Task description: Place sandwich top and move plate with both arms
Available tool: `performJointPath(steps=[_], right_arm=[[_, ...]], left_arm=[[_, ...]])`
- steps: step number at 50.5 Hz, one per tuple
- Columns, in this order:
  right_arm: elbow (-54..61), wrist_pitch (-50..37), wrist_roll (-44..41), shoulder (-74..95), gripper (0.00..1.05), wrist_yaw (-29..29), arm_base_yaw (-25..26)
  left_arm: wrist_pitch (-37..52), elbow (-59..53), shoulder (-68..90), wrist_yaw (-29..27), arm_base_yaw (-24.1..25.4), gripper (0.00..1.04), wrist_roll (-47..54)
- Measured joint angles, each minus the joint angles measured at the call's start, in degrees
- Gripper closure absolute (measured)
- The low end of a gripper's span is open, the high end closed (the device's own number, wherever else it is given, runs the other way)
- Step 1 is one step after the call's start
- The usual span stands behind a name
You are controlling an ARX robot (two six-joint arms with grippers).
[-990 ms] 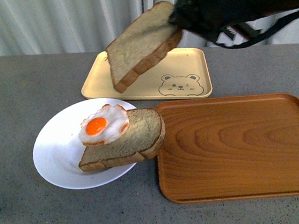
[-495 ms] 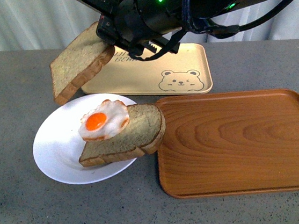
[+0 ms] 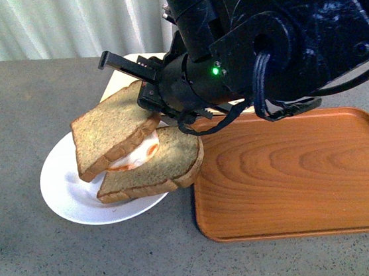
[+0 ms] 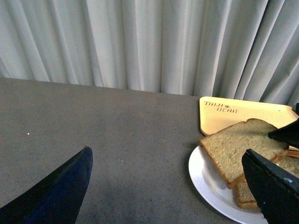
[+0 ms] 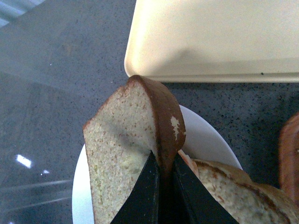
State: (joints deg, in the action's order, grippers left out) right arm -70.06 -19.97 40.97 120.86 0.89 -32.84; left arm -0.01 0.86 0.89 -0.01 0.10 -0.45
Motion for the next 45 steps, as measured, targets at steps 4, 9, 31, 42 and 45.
performJointPath(steps=[4, 9, 31, 42, 45], right_arm=[[2.45, -1.14, -0.15, -2.16, 1.02, -0.90, 0.24], [4.76, -2.49, -0.50, -4.55, 0.84, -1.36, 0.50], [14.69, -5.92, -5.70, -16.00, 0.08, -6.80, 3.45], [33.94, -37.22, -32.83, -26.95, 0.41, -24.20, 8.37], [37.90, -38.99, -35.69, -29.70, 0.50, -23.04, 10.14]], left_arm=[[0.00, 0.00, 0.02, 0.00, 0.00, 0.09, 0.00], [0.00, 0.00, 0.00, 0.00, 0.00, 0.09, 0.00], [0.00, 0.00, 0.00, 0.00, 0.00, 0.09, -0.02], [0.00, 0.00, 0.02, 0.00, 0.00, 0.09, 0.00], [0.00, 0.00, 0.02, -0.02, 0.00, 0.09, 0.00]])
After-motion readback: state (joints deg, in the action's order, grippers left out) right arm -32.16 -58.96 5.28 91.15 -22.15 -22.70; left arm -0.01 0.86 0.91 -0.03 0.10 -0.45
